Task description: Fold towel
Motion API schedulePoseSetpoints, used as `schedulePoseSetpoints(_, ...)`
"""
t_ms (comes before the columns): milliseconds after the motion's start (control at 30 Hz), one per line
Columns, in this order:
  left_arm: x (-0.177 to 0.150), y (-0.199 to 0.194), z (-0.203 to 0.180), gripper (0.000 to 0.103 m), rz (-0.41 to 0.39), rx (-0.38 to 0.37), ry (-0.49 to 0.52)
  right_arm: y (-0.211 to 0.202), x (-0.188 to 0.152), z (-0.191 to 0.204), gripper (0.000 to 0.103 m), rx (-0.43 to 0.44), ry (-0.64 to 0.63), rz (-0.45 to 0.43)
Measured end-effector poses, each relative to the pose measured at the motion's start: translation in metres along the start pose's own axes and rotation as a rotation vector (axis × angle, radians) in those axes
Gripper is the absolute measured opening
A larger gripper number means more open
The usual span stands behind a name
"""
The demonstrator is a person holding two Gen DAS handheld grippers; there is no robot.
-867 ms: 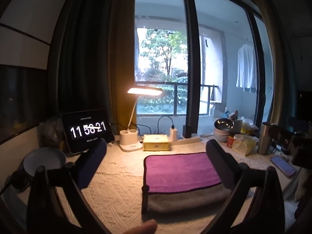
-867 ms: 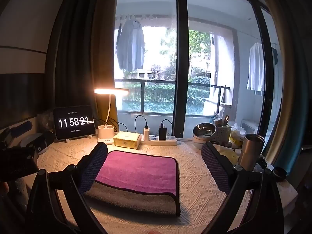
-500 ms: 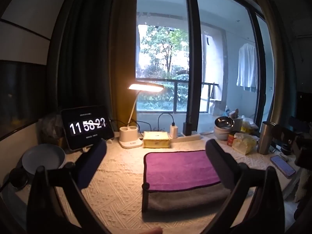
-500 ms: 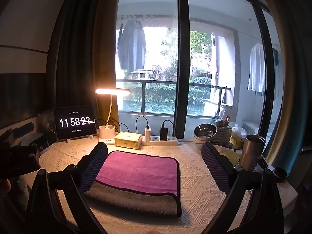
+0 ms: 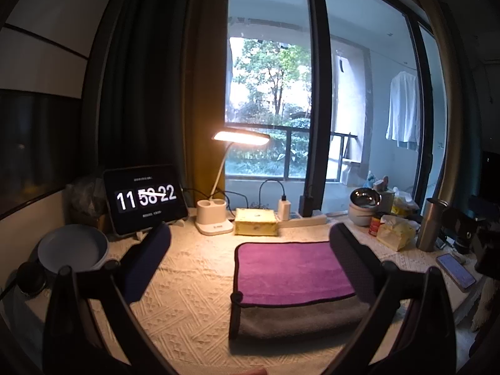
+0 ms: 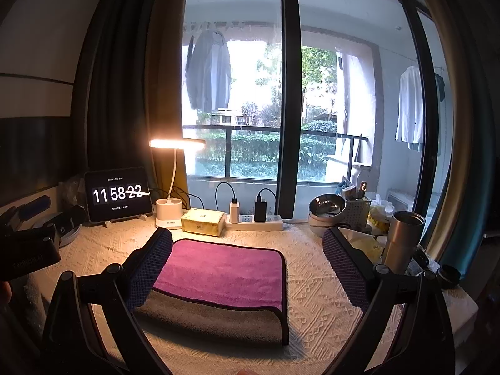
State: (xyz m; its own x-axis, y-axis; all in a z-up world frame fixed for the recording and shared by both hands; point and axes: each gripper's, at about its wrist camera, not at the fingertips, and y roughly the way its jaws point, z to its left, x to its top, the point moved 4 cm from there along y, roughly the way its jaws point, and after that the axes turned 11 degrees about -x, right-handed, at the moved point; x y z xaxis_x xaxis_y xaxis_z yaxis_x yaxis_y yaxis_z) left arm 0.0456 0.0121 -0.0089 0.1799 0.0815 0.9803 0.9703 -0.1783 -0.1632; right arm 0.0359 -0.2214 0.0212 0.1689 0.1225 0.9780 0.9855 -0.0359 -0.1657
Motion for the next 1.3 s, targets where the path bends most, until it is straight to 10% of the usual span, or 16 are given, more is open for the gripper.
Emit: schedulePoseSetpoints(1300, -0.0046, 0.0066, 0.0015, 0.102, 0.015, 0.021, -0.019, 0.0065, -0.0079, -0.005, 0.099, 0.001, -0.003, 0.026)
